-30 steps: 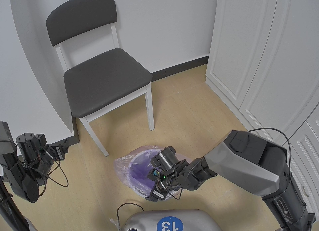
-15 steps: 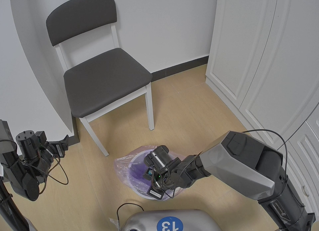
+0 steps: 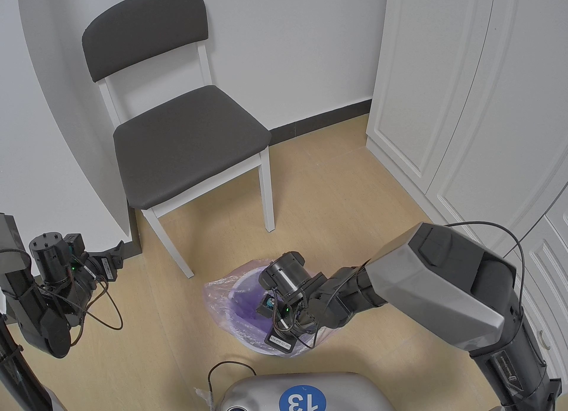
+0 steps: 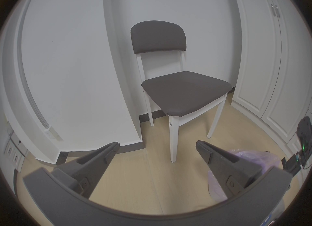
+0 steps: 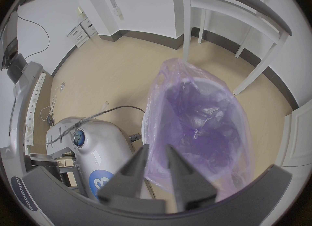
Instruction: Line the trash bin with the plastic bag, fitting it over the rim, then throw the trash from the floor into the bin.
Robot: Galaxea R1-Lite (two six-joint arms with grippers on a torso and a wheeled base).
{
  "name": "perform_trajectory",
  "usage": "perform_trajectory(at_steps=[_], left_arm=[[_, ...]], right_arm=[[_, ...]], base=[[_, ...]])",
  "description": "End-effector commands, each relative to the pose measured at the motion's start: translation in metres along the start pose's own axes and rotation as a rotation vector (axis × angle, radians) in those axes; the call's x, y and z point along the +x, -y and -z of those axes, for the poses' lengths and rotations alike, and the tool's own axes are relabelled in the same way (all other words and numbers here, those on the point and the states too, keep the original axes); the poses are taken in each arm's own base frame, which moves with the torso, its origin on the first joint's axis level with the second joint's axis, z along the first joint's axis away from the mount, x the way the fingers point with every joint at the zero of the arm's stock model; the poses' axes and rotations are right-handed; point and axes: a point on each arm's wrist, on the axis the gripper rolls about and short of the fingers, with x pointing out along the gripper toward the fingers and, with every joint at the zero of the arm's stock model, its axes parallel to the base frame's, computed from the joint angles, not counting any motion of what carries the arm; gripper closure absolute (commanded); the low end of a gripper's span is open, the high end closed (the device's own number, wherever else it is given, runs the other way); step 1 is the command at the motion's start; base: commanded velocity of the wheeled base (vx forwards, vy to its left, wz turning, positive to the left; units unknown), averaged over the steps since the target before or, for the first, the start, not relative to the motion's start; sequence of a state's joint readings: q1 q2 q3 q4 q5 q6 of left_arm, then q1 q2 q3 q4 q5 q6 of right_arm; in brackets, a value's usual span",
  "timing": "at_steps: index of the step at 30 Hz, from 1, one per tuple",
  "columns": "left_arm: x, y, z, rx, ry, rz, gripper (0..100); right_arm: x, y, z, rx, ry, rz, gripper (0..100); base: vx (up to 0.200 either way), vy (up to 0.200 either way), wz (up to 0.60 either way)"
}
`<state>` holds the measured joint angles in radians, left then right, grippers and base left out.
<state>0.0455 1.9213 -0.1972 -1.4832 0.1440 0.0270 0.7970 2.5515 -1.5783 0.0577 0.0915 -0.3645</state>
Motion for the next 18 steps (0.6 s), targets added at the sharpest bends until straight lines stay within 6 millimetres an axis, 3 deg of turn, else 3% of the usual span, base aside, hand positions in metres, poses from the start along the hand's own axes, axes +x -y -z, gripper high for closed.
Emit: perform_trajectory(at_steps=[1,7,10,14,18], left_arm=[[-0.002,0.013,0.005,0.028,-0.027,0.069,0],[0.005,0.039,0.013,0.22,-0.027,0.284,0],[0.008,0.05,0.023,0.241,-0.06,0.332,0],[0.02,0.071,0.04,0.265,-0.077,0.446,0],[0.025,0.094,0.043,0.301,-0.062,0.543,0]], right_arm=[[-0.041,0.002,0.0,0.014,0.037,-0.019,0],[-0.109,0.003,0.052,0.138,0.162,0.034,0],[-0.131,0.01,0.083,0.23,0.236,0.1,0],[-0.177,0.017,0.142,0.429,0.361,0.221,0],[-0.209,0.02,0.172,0.571,0.454,0.308,0]], base=[[0.0,0.0,0.0],[0.0,0.0,0.0],[0.0,0.0,0.0],[0.0,0.0,0.0],[0.0,0.0,0.0]])
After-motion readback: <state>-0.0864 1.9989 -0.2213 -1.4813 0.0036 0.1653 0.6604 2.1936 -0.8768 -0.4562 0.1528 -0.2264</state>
